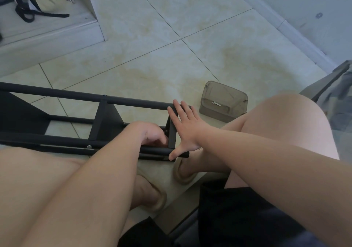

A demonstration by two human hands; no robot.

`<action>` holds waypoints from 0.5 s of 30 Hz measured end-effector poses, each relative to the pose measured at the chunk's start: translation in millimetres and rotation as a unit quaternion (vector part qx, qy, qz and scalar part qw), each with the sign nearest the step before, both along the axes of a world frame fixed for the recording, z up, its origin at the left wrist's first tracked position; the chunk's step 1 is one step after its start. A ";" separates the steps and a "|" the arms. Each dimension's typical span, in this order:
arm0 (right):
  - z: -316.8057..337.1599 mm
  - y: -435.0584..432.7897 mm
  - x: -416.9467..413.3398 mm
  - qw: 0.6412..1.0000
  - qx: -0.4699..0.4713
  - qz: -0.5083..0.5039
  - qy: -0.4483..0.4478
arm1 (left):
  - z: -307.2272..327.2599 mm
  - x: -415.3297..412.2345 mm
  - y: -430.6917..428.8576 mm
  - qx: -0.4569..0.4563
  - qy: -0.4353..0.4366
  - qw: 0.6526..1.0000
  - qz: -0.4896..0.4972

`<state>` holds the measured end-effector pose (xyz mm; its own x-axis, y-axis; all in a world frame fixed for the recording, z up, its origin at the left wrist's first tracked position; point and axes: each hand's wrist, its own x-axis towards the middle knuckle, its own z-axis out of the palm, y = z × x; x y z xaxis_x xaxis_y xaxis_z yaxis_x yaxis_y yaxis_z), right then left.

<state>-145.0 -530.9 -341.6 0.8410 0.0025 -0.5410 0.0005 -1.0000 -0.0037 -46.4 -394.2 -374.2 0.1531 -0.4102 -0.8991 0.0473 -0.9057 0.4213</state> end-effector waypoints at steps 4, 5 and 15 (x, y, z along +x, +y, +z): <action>-1.2 0.3 -0.1 1.000 0.001 -0.003 -0.002 | -0.2 -1.8 -2.3 -0.003 0.007 1.000 0.001; -1.6 0.2 0.0 1.000 0.000 -0.004 -0.002 | -0.3 -1.9 -2.7 -0.005 -0.003 1.000 -0.003; -0.8 0.2 0.1 1.000 0.002 -0.004 0.000 | -4.1 0.4 0.3 -0.004 0.002 1.000 0.004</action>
